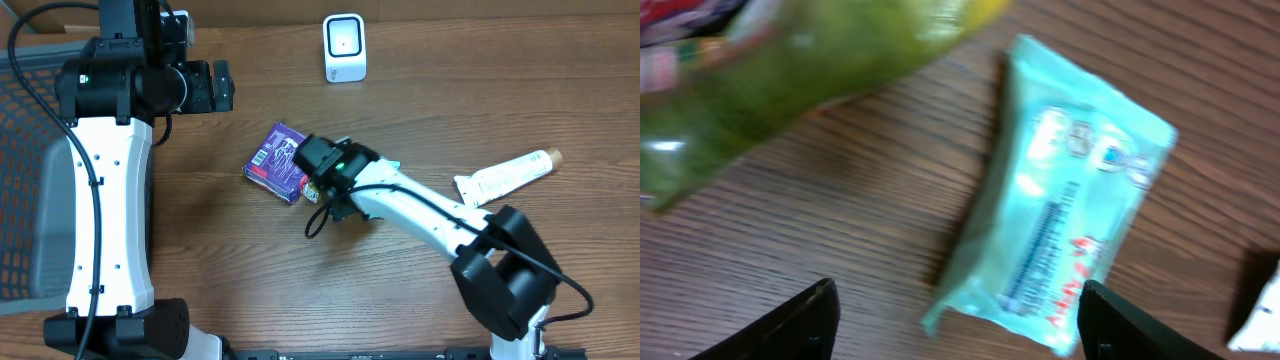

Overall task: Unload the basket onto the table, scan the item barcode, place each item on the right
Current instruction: 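Grasp the mint-green wrapped pack with the right gripper, then drag the mint pack rightward with the right gripper and release it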

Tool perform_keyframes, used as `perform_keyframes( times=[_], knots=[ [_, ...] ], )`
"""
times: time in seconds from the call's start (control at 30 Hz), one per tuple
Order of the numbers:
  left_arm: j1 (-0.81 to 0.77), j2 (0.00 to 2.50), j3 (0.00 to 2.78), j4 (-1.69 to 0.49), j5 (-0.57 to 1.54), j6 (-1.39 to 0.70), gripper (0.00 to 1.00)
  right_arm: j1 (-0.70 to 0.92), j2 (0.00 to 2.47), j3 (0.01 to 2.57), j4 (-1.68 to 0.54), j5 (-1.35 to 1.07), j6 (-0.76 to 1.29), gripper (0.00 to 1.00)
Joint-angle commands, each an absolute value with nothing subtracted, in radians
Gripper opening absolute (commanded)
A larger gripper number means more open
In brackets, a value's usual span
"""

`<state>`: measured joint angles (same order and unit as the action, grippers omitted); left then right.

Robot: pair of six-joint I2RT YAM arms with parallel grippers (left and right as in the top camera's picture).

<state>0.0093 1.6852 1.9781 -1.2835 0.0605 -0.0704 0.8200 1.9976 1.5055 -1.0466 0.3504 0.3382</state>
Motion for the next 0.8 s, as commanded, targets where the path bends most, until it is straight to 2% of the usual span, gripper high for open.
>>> perform_keyframes(
  times=[0.0,0.33,0.47,0.5,0.6,0.7,0.77],
  knots=[
    [0.013,1.687,1.984,-1.282,0.068,-0.048,1.0,0.816,2.058,1.525,-1.036,0.4,0.339,0.76],
    [0.013,1.687,1.984,-1.283,0.068,-0.048,1.0,0.816,2.141,1.505,-1.049,0.524,0.339,0.67],
    [0.013,1.687,1.984,-1.282,0.068,-0.048,1.0,0.811,2.154,1.481,-1.044,0.527,0.339,0.58],
    [0.013,1.687,1.984,-1.282,0.069,-0.048,0.99,0.811,2.155,1.477,-1.044,0.527,0.339,0.54],
    [0.013,1.687,1.984,-1.282,0.068,-0.048,0.99,0.811,2.155,1.457,-1.04,0.523,0.339,0.33],
    [0.013,1.687,1.984,-1.282,0.068,-0.048,0.99,0.811,2.155,1.437,-1.032,0.523,0.335,0.23],
    [0.013,1.687,1.984,-1.282,0.068,-0.048,1.0,0.811,2.155,1.423,-1.028,0.517,0.336,0.04]
  ],
)
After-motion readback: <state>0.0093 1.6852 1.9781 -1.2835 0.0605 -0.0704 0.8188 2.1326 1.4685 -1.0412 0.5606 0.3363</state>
